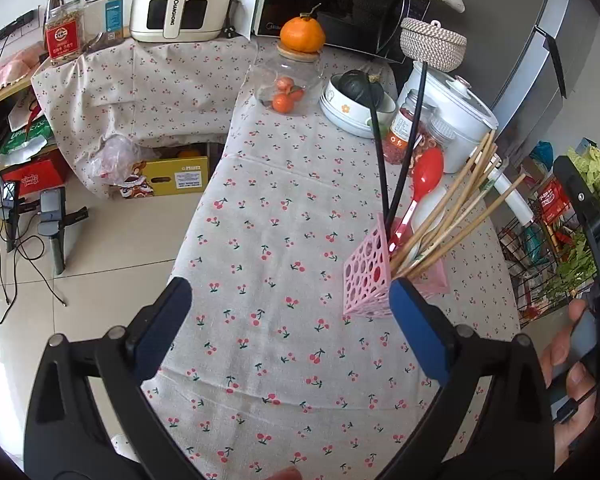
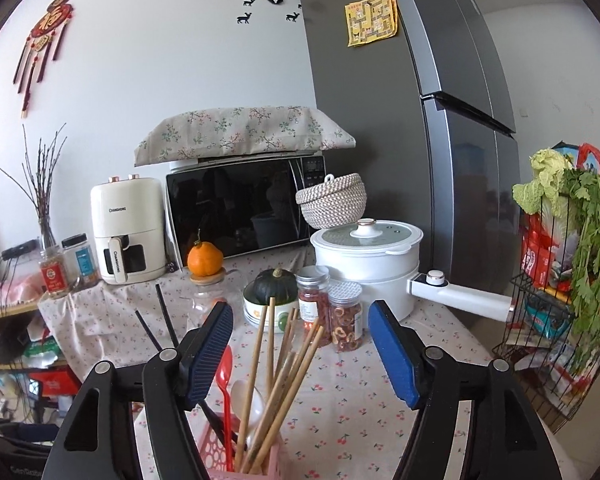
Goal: Organize utensils
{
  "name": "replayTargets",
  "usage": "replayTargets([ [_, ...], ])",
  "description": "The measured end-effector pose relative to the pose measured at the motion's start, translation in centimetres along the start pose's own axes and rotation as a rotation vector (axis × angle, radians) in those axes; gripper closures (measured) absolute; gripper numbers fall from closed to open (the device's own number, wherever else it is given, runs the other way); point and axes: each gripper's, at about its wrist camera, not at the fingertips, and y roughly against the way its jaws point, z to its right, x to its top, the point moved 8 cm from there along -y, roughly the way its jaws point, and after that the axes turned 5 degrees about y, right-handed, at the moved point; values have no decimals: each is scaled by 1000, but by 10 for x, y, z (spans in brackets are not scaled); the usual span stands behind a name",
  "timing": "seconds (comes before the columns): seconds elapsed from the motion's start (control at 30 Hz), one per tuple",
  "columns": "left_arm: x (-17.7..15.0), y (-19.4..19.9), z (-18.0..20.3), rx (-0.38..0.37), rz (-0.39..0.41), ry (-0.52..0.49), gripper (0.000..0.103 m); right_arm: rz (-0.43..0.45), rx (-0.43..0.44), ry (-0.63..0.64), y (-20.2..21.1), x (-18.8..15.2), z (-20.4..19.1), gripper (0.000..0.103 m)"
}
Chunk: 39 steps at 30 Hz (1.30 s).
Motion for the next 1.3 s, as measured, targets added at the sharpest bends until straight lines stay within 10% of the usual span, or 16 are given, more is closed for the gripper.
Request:
replayTargets([
  [0.2, -13, 11, 20, 45, 17, -99, 1, -86, 10, 31, 27, 0, 28, 0],
  [0.63, -37, 53, 66, 85, 148, -238, 1, -310, -60, 50, 67, -34, 87, 0],
  [1.3, -50, 36, 100, 88, 128, -238, 1, -482, -17, 36, 61, -69, 100, 0],
])
